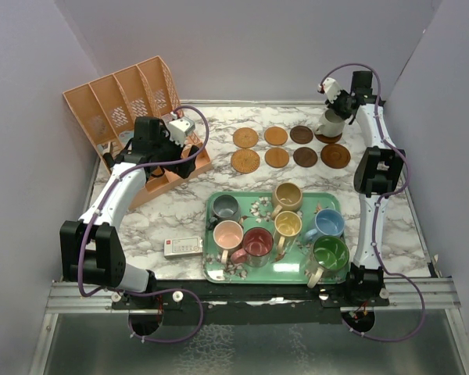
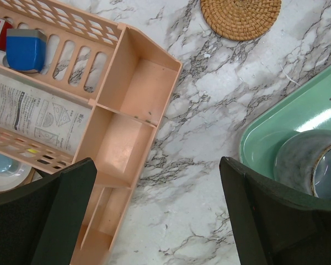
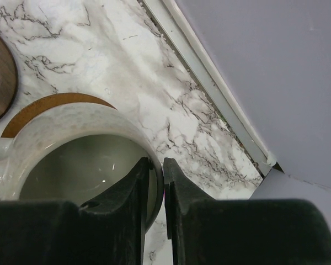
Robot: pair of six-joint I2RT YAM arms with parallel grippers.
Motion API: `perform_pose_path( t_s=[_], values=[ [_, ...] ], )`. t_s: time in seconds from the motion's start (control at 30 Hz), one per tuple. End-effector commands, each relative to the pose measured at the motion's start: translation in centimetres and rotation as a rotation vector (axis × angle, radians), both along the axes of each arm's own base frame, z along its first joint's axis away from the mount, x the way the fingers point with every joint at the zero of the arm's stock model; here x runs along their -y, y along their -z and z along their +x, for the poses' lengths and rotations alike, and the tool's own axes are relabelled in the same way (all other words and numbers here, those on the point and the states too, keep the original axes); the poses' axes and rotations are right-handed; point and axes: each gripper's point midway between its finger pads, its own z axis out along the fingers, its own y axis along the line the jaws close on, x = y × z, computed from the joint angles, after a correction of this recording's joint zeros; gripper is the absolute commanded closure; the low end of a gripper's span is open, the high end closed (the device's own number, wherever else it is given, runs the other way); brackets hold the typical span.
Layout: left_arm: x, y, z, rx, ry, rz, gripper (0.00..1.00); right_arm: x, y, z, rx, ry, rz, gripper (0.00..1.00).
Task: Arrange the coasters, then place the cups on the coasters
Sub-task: Place the cup on the coaster.
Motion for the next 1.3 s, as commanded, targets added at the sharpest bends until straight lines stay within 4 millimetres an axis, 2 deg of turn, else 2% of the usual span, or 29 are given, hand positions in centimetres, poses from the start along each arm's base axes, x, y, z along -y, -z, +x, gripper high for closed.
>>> perform_pose_path(
  t_s=[0.0,0.23,0.43,0.53,0.63,0.87,0.93,1.1,1.27],
  values=[
    [0.1,-0.7,0.3,0.033,0.019,-0.016,0.02,0.6,0.2,1.2,0.045,0.009,-0.021,0.81],
    [0.2,-0.7,0.3,0.030,0.024,-0.018,0.02,0.3,-0.7,1.5,0.065,0.018,-0.005,0.77],
    [0.2,-0.8,0.2,0.031,0.022,-0.023,0.02,-1.0,-4.7,1.3,0.117,0.027,0.097,0.72],
    [0.3,-0.9,0.0,0.034,0.025,-0.025,0.02,-1.6,-6.9,0.7,0.136,0.038,0.150,0.68],
    [0.4,-1.2,-0.1,0.044,0.029,-0.032,0.02,-2.2,-8.2,-0.2,0.139,0.055,0.187,0.65],
    [0.9,-1.6,-0.3,0.048,0.044,-0.058,0.02,-3.8,-8.5,-2.0,0.096,0.137,0.229,0.38],
    [1.0,-1.7,-0.4,0.047,0.047,-0.064,0.02,-4.3,-8.2,-2.5,0.083,0.176,0.240,0.34],
    [1.1,-1.9,-0.4,0.052,0.052,-0.073,0.02,-6.0,-7.4,-3.6,0.070,0.252,0.264,0.28],
    [1.2,-1.8,-0.6,0.051,0.054,-0.075,0.02,-6.8,-6.1,-3.7,0.076,0.335,0.241,0.28]
  ],
)
